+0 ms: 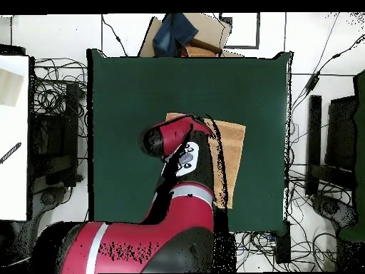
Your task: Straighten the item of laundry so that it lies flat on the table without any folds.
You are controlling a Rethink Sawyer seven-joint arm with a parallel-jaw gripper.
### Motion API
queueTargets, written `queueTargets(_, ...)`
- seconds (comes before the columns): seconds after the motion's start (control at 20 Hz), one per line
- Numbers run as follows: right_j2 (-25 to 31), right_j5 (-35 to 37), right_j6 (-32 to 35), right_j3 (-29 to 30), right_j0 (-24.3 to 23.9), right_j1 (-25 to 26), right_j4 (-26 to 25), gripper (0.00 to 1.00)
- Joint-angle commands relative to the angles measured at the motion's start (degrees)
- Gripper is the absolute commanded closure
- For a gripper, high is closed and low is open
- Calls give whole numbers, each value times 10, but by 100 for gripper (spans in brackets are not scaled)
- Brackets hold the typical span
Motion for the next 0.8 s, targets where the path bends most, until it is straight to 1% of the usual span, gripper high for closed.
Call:
queueTargets(0.05, 34, -7, -8, 65, 21, -19, -18, 0)
queueTargets(0.3, 31, 4, -7, 69, 23, -28, -15, 0)
queueTargets(0.45, 30, 17, -18, 73, 24, -45, -14, 0)
queueTargets(0.65, 40, 33, -30, 54, 24, -48, -10, 0)
queueTargets(0.8, 41, 38, -26, 52, 26, -49, -7, 0)
